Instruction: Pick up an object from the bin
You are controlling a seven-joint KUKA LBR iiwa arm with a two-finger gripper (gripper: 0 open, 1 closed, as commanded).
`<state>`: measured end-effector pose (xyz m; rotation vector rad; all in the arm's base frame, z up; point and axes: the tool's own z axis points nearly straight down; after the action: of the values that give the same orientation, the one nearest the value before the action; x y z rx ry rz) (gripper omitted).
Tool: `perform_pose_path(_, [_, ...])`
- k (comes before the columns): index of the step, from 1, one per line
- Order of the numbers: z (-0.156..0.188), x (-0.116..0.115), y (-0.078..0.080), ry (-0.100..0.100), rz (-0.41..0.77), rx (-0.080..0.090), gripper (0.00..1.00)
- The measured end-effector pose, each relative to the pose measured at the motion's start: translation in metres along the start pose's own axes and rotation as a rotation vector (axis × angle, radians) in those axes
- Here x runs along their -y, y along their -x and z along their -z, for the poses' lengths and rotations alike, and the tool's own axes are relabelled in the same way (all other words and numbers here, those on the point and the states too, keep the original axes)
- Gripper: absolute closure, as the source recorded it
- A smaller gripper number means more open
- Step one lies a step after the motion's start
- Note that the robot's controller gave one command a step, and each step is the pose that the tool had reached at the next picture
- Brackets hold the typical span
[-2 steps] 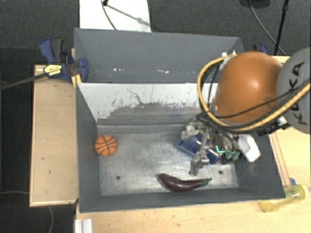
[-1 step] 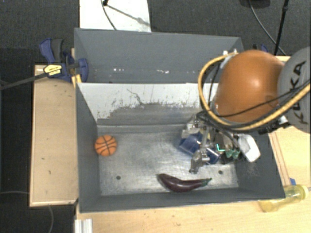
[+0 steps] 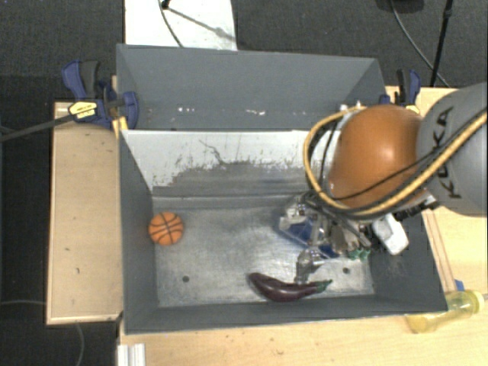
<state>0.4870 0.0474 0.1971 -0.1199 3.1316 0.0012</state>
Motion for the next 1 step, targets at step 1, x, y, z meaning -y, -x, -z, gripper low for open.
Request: perform_pose_path(1, [-0.041, 0.0048, -0.0029, 0.0, -0.093, -0.005, 0.0])
